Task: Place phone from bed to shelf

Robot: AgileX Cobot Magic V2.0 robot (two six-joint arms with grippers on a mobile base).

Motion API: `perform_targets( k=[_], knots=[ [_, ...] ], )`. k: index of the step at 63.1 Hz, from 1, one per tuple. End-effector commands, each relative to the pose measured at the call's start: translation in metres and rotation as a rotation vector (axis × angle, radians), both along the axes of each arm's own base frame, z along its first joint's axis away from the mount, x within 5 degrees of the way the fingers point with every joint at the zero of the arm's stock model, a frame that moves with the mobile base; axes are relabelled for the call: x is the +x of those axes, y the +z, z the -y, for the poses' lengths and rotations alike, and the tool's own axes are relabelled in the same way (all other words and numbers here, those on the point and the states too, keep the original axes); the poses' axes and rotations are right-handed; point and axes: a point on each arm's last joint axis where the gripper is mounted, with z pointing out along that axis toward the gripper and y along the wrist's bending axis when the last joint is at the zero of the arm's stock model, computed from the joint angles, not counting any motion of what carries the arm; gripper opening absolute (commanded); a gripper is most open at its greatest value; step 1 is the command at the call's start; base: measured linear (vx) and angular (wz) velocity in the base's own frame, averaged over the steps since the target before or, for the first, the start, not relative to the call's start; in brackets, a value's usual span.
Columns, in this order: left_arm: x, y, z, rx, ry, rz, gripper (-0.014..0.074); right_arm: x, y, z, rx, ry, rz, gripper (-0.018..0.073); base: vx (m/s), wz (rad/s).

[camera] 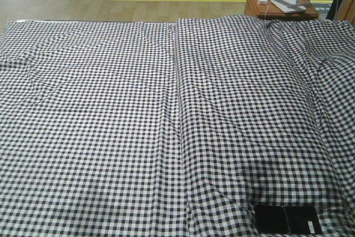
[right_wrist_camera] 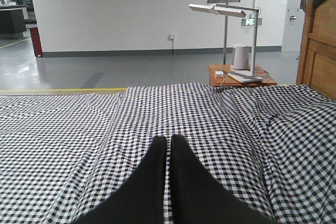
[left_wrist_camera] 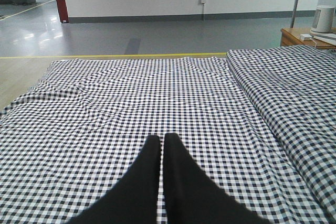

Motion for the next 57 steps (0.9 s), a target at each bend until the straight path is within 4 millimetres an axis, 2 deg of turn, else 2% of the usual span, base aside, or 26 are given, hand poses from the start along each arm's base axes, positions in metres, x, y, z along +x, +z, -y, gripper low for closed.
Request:
perform_targets(
  k=[1, 57],
  knots=[
    [0.0003, 0.005, -0.0002, -0.006, 0.003, 0.075, 0.0001, -0.0008, 0.0041, 0.0003, -0.01, -0.005, 0.073, -0.0002, 0.0, 0.0],
    [0.0003, 0.005, -0.0002, -0.006, 0.003, 0.075, 0.0001, -0.0008, 0.0041, 0.0003, -0.01, -0.005, 0.073, -0.0002, 0.0, 0.0]
  ],
)
